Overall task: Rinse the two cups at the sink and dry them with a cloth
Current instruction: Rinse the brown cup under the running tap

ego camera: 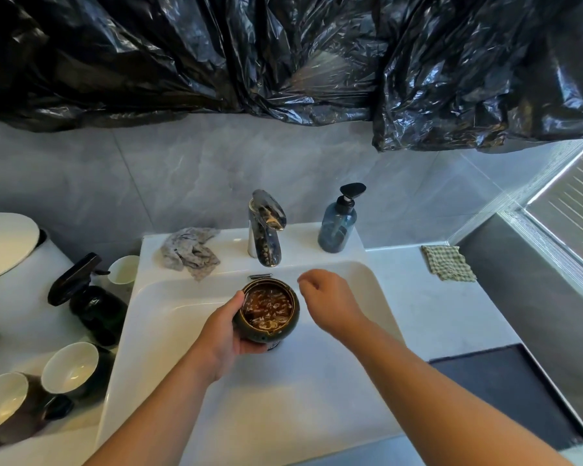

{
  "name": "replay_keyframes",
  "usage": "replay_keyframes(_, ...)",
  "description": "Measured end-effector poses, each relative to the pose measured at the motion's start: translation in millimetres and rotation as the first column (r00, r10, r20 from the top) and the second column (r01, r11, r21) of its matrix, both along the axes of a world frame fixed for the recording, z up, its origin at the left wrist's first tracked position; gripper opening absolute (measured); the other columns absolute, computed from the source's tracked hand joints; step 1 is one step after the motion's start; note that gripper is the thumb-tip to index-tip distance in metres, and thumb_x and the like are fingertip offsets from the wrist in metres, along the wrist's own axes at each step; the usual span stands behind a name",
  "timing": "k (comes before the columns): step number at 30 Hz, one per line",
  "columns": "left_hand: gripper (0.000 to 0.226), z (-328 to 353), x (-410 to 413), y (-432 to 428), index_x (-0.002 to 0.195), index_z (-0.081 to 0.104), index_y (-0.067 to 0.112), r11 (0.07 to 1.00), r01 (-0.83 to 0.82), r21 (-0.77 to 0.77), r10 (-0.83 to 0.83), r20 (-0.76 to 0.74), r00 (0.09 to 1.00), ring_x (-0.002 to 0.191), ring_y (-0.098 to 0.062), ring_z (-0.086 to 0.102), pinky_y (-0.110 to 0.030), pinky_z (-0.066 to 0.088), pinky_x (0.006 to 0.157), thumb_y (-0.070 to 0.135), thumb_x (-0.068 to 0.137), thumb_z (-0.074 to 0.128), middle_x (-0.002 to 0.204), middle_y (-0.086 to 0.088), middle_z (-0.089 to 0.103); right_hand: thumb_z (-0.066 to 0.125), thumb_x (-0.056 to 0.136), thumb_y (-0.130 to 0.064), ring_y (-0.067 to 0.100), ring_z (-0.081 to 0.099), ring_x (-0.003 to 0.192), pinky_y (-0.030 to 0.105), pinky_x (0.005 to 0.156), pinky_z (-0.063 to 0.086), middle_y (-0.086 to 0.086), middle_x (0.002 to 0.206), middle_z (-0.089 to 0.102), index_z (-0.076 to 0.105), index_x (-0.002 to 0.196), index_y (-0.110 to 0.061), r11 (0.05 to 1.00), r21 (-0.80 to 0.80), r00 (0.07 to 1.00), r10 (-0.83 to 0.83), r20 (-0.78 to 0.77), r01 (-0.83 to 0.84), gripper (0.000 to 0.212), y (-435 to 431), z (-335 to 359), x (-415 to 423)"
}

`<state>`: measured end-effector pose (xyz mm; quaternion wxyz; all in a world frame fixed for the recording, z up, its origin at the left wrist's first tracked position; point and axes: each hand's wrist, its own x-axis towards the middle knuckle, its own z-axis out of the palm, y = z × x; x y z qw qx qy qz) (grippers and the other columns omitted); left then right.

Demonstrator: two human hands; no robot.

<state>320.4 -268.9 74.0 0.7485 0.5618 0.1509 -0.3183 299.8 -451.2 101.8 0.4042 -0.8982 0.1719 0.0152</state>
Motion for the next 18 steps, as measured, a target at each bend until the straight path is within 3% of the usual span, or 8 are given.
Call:
replay_keyframes(2, 0.044, 0, -3, 0, 0.114, 0.066, 0.010, 1.000, 0.001, 0.008, -0.001, 0.015, 1.000, 0.082, -0.029, 0.070, -0.034, 0.055, 0.048, 0.042, 0.105, 0.036, 0.092, -0.014, 0.076, 0.044, 0.100, -0.028, 0.028, 0.068, 0.084, 0.048, 0.082, 0.058, 0.019, 0.103, 0.072, 0.069, 0.102, 0.002, 0.955, 0.292, 0.991, -0.008, -0.133, 0.047, 0.039, 0, -9, -5)
replay_keyframes(5, 0.045, -1, -7, -1, 0.114, 0.066, 0.010, 1.000, -0.013, 0.011, 0.013, 0.025, 1.000, 0.084, -0.031, 0.069, -0.034, 0.056, 0.049, 0.042, 0.105, 0.035, 0.093, -0.014, 0.075, 0.036, 0.106, -0.037, 0.025, 0.070, 0.081, 0.035, 0.070, 0.061, 0.020, 0.105, 0.073, 0.068, 0.112, -0.005, 0.819, 0.571, 0.963, 0.115, -0.242, 0.046, 0.046, -4, -11, -12)
replay_keyframes(7, 0.045, -3, -11, -2, 0.114, 0.066, 0.011, 1.000, -0.015, 0.016, 0.014, 0.031, 0.999, 0.088, -0.032, 0.068, -0.035, 0.056, 0.052, 0.043, 0.105, 0.035, 0.094, -0.013, 0.075, 0.037, 0.106, -0.040, 0.023, 0.072, 0.082, 0.031, 0.069, 0.060, 0.018, 0.105, 0.074, 0.067, 0.118, -0.007, 0.788, 0.616, 0.947, 0.198, -0.254, 0.000, 0.046, -7, -14, -15)
replay_keyframes(11, 0.046, -4, -18, -2, 0.115, 0.066, 0.014, 0.999, 0.025, 0.024, -0.025, 0.022, 0.999, 0.087, -0.031, 0.067, -0.033, 0.054, 0.052, 0.044, 0.105, 0.033, 0.098, -0.014, 0.074, 0.045, 0.105, -0.036, 0.023, 0.072, 0.083, 0.031, 0.069, 0.060, 0.018, 0.102, 0.075, 0.067, 0.117, -0.004, 0.749, 0.663, 0.953, 0.214, -0.214, -0.019, 0.041, -12, -18, -18)
replay_keyframes(16, 0.042, 1, -20, 6, 0.109, 0.068, 0.013, 0.981, 0.167, 0.102, -0.175, 0.076, 0.982, 0.075, -0.019, 0.059, -0.032, 0.045, 0.059, 0.036, 0.107, 0.033, 0.088, -0.008, 0.071, 0.047, 0.105, -0.030, 0.033, 0.073, 0.097, 0.041, 0.087, 0.061, 0.022, 0.106, 0.074, 0.067, 0.116, 0.001, 0.749, 0.655, 0.943, 0.279, -0.183, -0.095, 0.039, -26, -13, -24)
replay_keyframes(18, 0.037, 7, -18, 11, 0.107, 0.068, 0.004, 0.968, 0.213, 0.132, -0.230, 0.127, 0.965, 0.072, -0.020, 0.060, -0.029, 0.050, 0.060, 0.028, 0.106, 0.040, 0.086, -0.012, 0.070, 0.048, 0.104, -0.029, 0.034, 0.073, 0.101, 0.044, 0.092, 0.059, 0.022, 0.108, 0.074, 0.067, 0.116, 0.001, 0.743, 0.657, 0.927, 0.324, -0.188, -0.126, 0.038, -32, -8, -24)
